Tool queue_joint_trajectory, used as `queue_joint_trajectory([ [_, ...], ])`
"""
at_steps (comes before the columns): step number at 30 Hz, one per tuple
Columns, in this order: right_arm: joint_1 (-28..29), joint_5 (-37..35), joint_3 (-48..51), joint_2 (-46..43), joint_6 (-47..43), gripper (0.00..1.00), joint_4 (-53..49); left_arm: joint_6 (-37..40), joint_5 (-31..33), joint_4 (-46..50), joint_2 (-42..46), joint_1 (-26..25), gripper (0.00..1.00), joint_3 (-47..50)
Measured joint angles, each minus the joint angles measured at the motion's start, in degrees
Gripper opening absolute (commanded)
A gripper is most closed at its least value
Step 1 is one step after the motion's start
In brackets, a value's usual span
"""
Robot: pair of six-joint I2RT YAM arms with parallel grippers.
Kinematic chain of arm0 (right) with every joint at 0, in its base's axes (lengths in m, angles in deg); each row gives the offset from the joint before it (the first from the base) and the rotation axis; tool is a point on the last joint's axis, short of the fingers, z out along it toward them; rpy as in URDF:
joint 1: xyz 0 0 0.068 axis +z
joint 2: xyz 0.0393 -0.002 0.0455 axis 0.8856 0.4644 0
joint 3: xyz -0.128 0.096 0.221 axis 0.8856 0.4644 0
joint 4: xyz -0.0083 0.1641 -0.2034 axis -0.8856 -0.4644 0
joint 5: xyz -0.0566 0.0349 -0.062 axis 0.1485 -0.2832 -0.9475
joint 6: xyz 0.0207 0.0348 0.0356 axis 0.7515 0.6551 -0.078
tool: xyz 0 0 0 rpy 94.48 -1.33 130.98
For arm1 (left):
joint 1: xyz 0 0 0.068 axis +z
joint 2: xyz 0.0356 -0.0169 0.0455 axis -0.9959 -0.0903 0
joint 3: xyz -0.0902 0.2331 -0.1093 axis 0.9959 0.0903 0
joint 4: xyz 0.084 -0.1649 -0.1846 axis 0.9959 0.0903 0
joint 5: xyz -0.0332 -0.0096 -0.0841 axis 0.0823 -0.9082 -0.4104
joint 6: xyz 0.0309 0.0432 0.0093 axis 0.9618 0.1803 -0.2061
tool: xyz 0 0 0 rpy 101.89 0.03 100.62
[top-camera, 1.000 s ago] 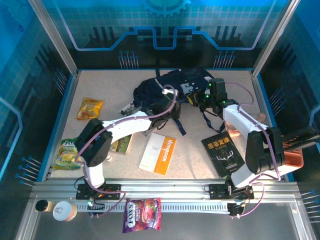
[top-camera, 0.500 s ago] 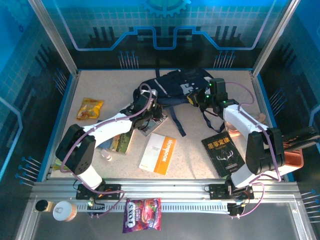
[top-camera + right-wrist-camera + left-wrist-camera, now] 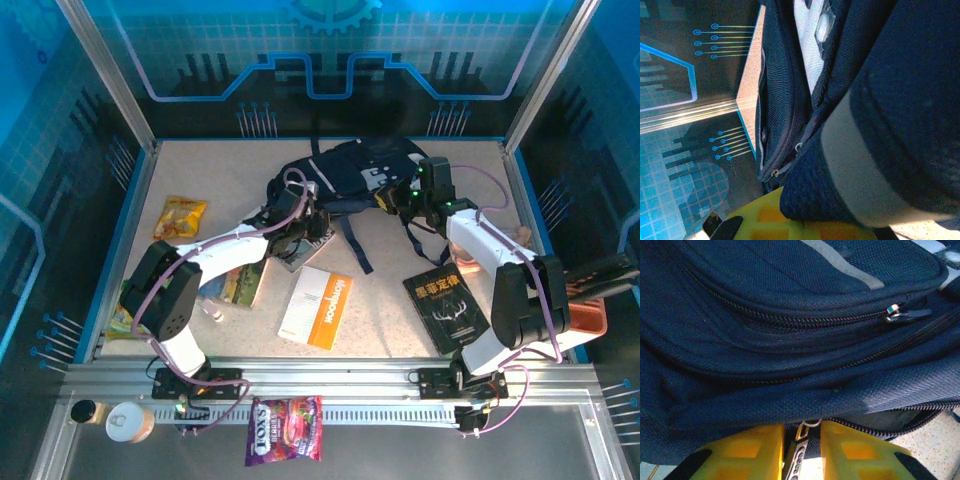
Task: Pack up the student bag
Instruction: Unzip the student bag at the center of the table.
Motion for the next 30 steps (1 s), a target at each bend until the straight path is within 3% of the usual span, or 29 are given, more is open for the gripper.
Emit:
queue_joint_trajectory([
  [10, 0.0, -0.1, 0.0, 0.0, -0.2, 0.0, -0.1, -0.1, -3.2, -1.0, 0.4, 1.0, 0.21, 2.3],
  [18, -0.1, -0.1, 0.0, 0.0, -0.4, 0.0, -0.1, 0.2, -4.4, -1.6, 0.9, 1.7, 0.0, 3.0],
  [23, -0.7, -0.3, 0.0, 0.0, -2.6, 0.0, -1.2, 1.4, -4.6, -1.5, 2.9, 3.2, 0.0, 4.1],
  [30, -4.6, -0.1, -1.9, 1.4, -10.9, 0.01, -5.5, 4.3, -7.1, -1.2, 7.7, 9.2, 0.0, 7.8],
])
